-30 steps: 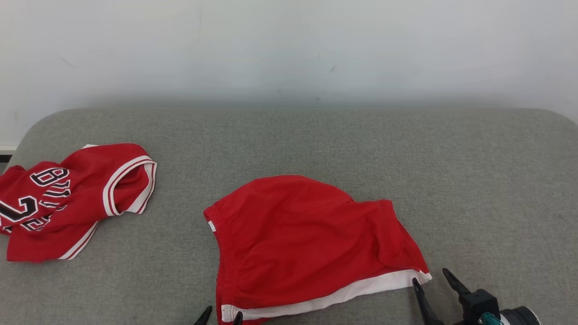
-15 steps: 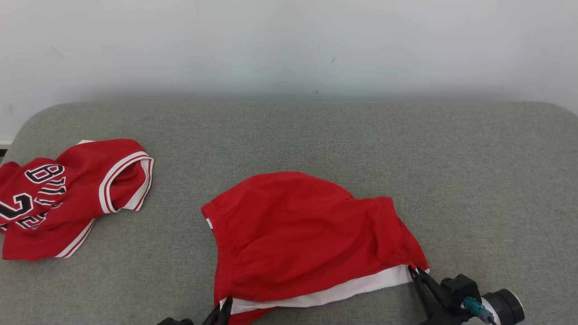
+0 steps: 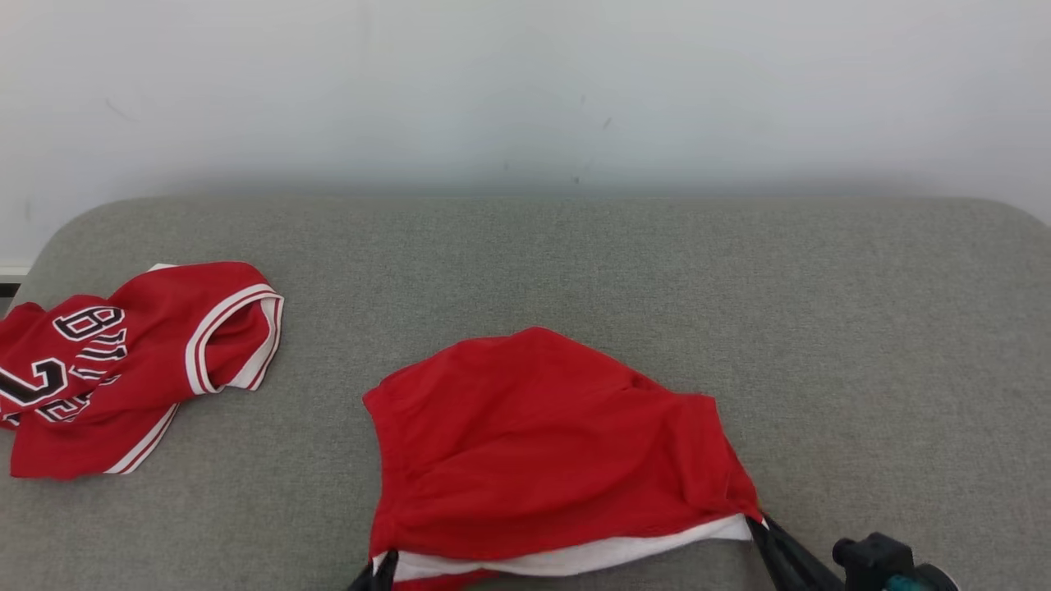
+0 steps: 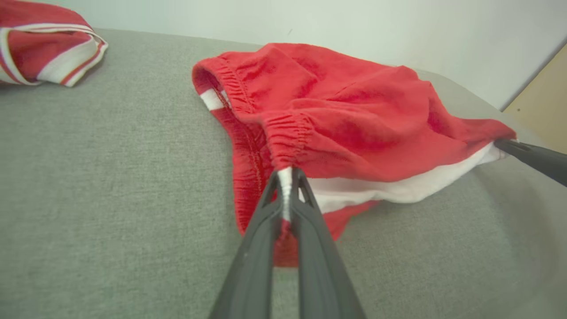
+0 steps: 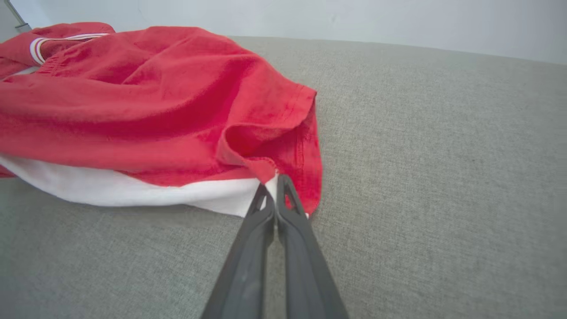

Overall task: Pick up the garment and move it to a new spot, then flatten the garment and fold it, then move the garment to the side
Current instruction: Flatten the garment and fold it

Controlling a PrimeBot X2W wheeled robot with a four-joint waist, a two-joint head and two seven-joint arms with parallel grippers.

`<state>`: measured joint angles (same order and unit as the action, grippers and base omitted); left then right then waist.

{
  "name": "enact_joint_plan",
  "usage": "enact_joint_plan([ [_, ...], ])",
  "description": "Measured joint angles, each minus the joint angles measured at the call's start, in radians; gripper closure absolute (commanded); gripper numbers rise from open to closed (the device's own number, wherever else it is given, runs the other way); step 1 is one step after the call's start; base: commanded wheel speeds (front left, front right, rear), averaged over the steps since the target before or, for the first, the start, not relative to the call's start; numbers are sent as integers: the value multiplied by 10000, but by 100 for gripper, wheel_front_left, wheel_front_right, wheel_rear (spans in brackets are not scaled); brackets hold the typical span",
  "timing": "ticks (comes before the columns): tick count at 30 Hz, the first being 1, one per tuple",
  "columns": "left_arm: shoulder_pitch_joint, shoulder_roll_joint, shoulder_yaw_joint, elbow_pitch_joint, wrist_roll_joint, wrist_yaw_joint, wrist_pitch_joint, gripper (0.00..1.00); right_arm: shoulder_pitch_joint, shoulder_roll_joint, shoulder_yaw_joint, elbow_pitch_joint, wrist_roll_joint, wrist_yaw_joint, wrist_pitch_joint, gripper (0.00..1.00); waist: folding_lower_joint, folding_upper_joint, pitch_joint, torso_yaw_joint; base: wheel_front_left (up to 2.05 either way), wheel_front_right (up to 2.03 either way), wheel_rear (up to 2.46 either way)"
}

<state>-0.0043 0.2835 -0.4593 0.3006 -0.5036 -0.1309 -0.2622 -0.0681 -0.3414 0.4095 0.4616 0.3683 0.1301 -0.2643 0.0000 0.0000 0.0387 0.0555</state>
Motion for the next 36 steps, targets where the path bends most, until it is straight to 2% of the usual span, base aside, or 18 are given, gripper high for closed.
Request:
enact_joint_plan([
  [4,-783,581,-44,-437,-19,0,0,100,-477,-355,416,-765,867,0,474,100,0,0,56,-143,0,0,0],
  [7,-1819,1129,-403,-786,-96,-2,380,100,-1110,-671,899,-1492,1858,0,1116,100,0,0,168,-206,0,0,0],
  [12,-4364,2025,-1009,-1469,-1001,-2,1285,100,-2523,-1250,1016,-2439,4263,0,2454,100,1,0,551,-271,0,0,0],
  [16,-6730,2629,-1348,-1542,-1954,-2,2031,100,-3853,-1321,520,-2594,6587,0,3904,100,1,0,1030,-309,0,0,0],
  [20,-9136,2646,-1574,-1133,-3229,-2,2604,100,-5572,-1154,-171,-2188,8565,0,5417,100,2,1,1650,-347,0,0,0],
  [24,-11393,2583,-1871,-226,-4115,0,2836,100,-7264,-629,-882,-1300,10241,0,6811,100,3,2,2323,-387,0,0,0],
  [28,-13166,2537,-2297,633,-4477,0,2813,100,-9184,-318,-1429,27,10865,0,7411,100,4,2,2961,-462,0,0,0],
  [36,-16121,2309,-3223,1820,-4972,-2,2529,100,-12578,408,-1442,1856,10239,0,7377,100,3,2,4022,-735,0,0,0],
])
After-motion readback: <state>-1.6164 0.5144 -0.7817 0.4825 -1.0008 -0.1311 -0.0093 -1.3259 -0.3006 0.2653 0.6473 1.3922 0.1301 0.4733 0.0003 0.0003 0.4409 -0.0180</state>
